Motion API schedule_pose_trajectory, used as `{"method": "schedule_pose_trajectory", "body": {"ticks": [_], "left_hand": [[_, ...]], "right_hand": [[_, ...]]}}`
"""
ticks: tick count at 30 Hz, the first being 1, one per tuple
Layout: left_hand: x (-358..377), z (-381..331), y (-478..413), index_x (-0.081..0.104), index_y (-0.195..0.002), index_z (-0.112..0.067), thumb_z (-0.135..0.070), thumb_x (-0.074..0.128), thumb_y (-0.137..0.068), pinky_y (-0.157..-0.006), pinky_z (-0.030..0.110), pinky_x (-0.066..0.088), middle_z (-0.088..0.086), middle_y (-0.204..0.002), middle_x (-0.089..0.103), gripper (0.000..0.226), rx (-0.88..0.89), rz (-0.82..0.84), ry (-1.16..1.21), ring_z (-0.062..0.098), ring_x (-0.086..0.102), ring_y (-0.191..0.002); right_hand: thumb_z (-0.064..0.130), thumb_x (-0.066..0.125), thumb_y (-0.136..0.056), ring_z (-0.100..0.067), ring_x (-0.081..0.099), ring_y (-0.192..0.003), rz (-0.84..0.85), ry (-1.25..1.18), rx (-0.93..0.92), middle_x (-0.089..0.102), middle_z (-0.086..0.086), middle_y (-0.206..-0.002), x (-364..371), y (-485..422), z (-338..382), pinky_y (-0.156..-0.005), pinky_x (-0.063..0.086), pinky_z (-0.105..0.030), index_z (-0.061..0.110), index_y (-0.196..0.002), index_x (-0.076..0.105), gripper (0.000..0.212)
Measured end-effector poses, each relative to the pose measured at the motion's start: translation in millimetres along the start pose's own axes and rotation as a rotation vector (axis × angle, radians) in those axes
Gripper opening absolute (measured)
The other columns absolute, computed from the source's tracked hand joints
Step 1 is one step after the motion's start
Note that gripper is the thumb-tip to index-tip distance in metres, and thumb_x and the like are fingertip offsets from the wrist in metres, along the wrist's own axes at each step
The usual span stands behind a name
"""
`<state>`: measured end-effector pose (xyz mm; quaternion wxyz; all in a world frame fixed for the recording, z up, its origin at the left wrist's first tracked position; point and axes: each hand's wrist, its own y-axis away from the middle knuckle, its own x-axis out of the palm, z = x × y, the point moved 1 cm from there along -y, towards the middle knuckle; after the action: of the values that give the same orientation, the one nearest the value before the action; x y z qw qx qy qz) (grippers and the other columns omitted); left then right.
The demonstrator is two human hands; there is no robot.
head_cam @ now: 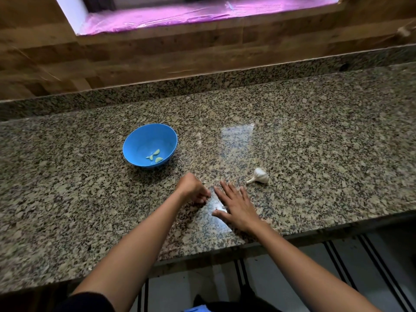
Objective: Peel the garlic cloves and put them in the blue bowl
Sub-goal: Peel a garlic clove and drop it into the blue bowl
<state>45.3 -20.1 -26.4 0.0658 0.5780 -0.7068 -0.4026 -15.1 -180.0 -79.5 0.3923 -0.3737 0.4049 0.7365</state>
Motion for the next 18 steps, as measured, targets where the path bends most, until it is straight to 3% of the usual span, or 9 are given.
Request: {"method": "schedule_pose_trajectory", "body": {"ticks": [3,6,8,9,11,12,14,18], "left_hand": [[6.5,-10.7,-5.5,0.063,-0.077,0.002,-0.005,0.07,-0.081,-0.052,0.022,0.051,0.013,-0.079,0.07,0.01,-0.015,-0.098,-0.221,0.016,0.063,-0.056],[21.3,-16.9,-1.4,0.059,-0.076,-0.001,-0.005,0.059,-0.089,-0.048,0.019,0.048,0.007,-0.075,0.063,0.014,0.154,-0.283,-0.539,0.012,0.054,-0.055],[30.0,-16.2,6.4,0.053,-0.07,-0.005,-0.002,0.053,-0.092,-0.044,0.017,0.04,0.003,-0.066,0.055,0.022,0.269,-0.313,-0.606,0.01,0.045,-0.052],[31.7,-13.0,6.9,0.054,-0.069,-0.006,-0.001,0.054,-0.09,-0.044,0.017,0.041,0.004,-0.064,0.056,0.022,0.311,-0.265,-0.59,0.01,0.048,-0.052],[27.5,-2.7,6.3,0.065,-0.077,0.001,0.0,0.064,-0.084,-0.051,0.018,0.05,0.01,-0.07,0.066,0.008,0.295,-0.061,-0.284,0.013,0.061,-0.055],[24.0,3.2,8.6,0.068,-0.083,0.005,0.001,0.067,-0.082,-0.054,0.019,0.052,0.014,-0.075,0.069,0.005,0.295,0.028,-0.073,0.014,0.066,-0.058],[18.9,12.1,13.7,0.069,-0.092,0.007,0.002,0.067,-0.081,-0.062,0.021,0.055,0.018,-0.084,0.071,0.012,0.321,0.122,0.202,0.019,0.07,-0.069],[19.2,21.9,20.7,0.069,-0.095,0.005,0.005,0.066,-0.079,-0.066,0.024,0.057,0.019,-0.091,0.071,0.016,0.366,0.08,0.376,0.024,0.071,-0.077]], "right_hand": [[0.076,0.009,-0.071,-0.009,-0.025,-0.137,-0.017,-0.005,0.001,-0.028,0.008,-0.15,2.1,-0.3,0.4,-0.113,-0.018,-0.04,0.04,-0.141,-0.014,0.082],[0.066,0.025,-0.086,-0.009,-0.024,-0.137,-0.029,-0.035,0.003,-0.026,0.01,-0.149,4.4,0.0,1.2,-0.113,-0.017,-0.039,0.038,-0.144,-0.008,0.072],[0.051,0.037,-0.093,-0.007,-0.01,-0.14,-0.087,-0.227,0.016,-0.009,0.011,-0.153,0.5,1.4,4.7,-0.116,-0.009,-0.038,0.037,-0.146,0.009,0.061],[0.04,0.042,-0.095,-0.008,0.006,-0.141,-0.146,-0.401,0.035,0.008,0.009,-0.154,-3.7,2.1,7.1,-0.117,0.003,-0.037,0.035,-0.145,0.021,0.054],[0.022,0.048,-0.096,-0.011,0.042,-0.128,-0.245,-0.673,0.057,0.043,0.004,-0.142,-14.4,2.6,10.5,-0.108,0.034,-0.032,0.028,-0.138,0.041,0.043],[0.017,0.05,-0.095,-0.011,0.05,-0.12,-0.256,-0.714,0.053,0.052,0.002,-0.135,-19.5,1.8,11.2,-0.102,0.04,-0.028,0.024,-0.135,0.047,0.04],[0.013,0.051,-0.094,-0.012,0.056,-0.113,-0.232,-0.763,0.044,0.059,-0.003,-0.127,-29.1,-2.1,10.8,-0.098,0.045,-0.029,0.017,-0.128,0.055,0.035],[0.011,0.053,-0.092,-0.025,0.068,-0.082,-0.085,-0.867,0.037,0.071,-0.009,-0.095,-42.1,-10.3,6.1,-0.075,0.057,-0.039,0.017,-0.112,0.066,0.025]]}}
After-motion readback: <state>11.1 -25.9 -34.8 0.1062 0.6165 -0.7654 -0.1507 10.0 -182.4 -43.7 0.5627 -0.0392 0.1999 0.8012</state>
